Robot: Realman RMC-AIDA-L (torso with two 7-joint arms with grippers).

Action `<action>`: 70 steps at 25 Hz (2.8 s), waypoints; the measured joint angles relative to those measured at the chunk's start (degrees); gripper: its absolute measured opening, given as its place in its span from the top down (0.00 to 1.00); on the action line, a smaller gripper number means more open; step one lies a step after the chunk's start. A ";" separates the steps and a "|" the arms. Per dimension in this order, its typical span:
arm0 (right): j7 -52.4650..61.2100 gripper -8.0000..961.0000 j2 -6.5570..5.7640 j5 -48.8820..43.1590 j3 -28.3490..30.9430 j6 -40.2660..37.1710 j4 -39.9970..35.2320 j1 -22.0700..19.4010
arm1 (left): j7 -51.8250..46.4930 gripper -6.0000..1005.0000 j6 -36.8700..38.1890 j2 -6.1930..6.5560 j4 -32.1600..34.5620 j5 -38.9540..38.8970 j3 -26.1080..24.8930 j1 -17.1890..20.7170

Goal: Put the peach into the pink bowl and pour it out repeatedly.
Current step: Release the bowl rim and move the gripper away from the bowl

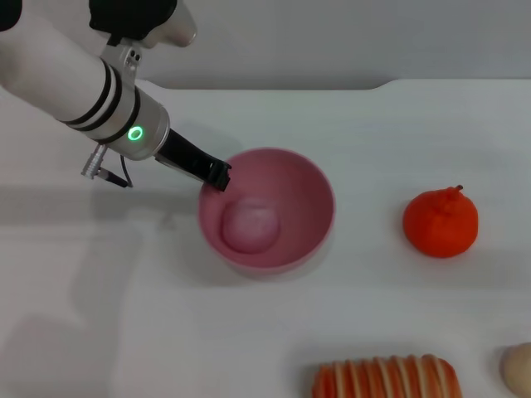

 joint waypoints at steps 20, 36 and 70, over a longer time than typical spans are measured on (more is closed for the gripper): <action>-0.09 0.47 0.04 -0.13 0.02 0.16 1.08 1.23 | 0.71 0.95 -0.15 -0.05 -1.34 0.01 0.08 -0.07; -0.11 0.47 0.12 -0.13 -0.64 0.71 1.08 1.22 | 1.41 0.95 -0.25 -0.06 -4.06 0.00 0.44 -0.79; -0.10 0.47 0.21 -0.12 -0.72 0.78 1.07 0.91 | 2.08 0.49 -1.87 -0.10 1.83 -0.58 -2.81 0.05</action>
